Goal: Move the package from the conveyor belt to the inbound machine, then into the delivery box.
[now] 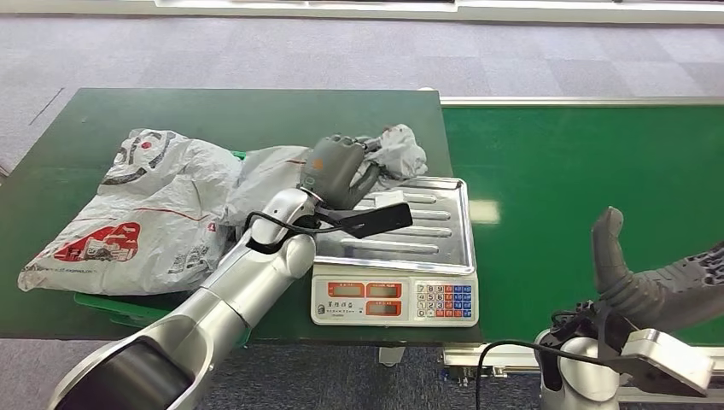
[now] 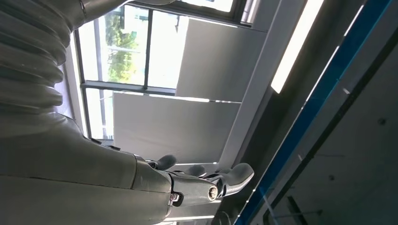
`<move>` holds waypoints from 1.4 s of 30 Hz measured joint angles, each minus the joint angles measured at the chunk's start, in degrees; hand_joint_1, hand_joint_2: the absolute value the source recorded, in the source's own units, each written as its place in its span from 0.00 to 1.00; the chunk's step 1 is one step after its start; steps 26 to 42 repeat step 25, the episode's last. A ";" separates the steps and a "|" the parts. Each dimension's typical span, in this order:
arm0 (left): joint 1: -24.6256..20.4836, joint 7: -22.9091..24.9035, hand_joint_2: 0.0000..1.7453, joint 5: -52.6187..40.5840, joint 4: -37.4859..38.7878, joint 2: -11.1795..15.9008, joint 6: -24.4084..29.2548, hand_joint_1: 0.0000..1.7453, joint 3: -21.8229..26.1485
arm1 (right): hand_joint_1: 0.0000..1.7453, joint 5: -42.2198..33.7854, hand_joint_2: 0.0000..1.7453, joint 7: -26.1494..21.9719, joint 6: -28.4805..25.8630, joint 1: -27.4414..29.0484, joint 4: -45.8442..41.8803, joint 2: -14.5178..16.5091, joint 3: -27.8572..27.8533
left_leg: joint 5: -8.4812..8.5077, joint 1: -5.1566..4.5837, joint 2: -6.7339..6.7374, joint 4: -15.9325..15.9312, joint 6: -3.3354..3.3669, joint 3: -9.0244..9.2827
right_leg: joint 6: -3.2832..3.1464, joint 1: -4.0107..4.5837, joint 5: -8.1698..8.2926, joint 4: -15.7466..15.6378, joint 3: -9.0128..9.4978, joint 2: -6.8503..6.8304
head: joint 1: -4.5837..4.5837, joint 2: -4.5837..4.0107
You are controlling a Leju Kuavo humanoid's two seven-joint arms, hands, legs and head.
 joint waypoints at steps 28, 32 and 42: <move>-4.02 20.97 1.00 -17.04 5.18 18.20 -23.49 0.62 30.03 | 0.00 0.54 1.00 0.12 4.72 0.57 4.75 0.01 -2.56 | 0.25 0.08 0.10 -0.11 -0.26 0.04 | -0.23 0.08 0.09 0.08 -0.05 0.15 | 0.01 0.01; -4.02 20.97 1.00 -17.04 5.18 18.20 -23.49 0.62 30.03 | 0.00 0.54 1.00 0.12 4.72 0.57 4.75 0.01 -2.56 | 0.25 0.08 0.10 -0.11 -0.26 0.04 | -0.23 0.08 0.09 0.08 -0.05 0.15 | 0.01 0.01; -4.02 20.97 1.00 -17.04 5.18 18.20 -23.49 0.62 30.03 | 0.00 0.54 1.00 0.12 4.72 0.57 4.75 0.01 -2.56 | 0.25 0.08 0.10 -0.11 -0.26 0.04 | -0.23 0.08 0.09 0.08 -0.05 0.15 | 0.01 0.01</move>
